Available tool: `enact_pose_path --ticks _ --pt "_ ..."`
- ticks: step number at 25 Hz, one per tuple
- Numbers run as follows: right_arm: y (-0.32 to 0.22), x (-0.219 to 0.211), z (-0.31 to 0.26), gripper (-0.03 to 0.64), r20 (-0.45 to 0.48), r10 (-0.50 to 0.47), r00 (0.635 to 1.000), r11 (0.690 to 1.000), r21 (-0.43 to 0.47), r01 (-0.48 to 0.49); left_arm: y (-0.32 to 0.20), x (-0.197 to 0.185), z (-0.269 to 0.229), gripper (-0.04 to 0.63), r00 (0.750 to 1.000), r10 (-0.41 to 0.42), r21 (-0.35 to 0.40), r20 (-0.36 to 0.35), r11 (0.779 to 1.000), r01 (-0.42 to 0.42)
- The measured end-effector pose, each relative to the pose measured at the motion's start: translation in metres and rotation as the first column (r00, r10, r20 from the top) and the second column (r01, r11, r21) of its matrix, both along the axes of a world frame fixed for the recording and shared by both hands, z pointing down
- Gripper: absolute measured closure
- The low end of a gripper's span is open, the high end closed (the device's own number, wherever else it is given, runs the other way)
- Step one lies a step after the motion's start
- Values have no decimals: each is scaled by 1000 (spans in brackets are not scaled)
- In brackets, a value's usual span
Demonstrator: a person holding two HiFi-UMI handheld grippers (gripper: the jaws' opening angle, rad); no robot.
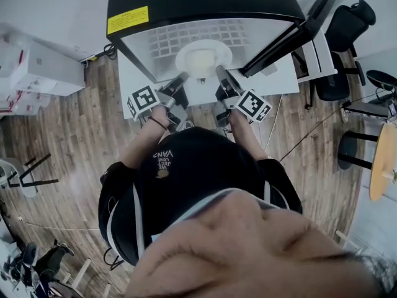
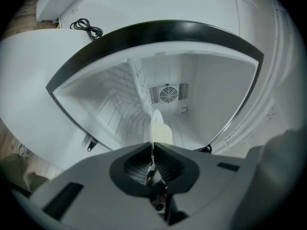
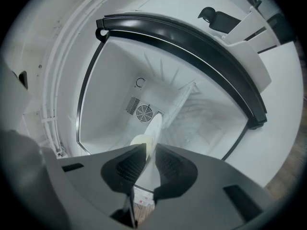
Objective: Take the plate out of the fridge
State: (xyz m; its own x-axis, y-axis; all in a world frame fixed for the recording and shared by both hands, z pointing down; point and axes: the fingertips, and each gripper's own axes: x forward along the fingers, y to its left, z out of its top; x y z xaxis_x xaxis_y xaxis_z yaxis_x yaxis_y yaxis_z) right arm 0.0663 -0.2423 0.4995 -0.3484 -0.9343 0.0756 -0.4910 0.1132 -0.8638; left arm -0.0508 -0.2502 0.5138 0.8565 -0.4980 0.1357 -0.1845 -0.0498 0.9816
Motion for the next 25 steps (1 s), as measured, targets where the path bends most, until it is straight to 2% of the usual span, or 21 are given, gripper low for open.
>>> enact_pose_path --ticks 25 --pt "89 30 -5 551 -14 -121 993 993 6 121 102 30 -3 568 992 -123 1 -21 992 123"
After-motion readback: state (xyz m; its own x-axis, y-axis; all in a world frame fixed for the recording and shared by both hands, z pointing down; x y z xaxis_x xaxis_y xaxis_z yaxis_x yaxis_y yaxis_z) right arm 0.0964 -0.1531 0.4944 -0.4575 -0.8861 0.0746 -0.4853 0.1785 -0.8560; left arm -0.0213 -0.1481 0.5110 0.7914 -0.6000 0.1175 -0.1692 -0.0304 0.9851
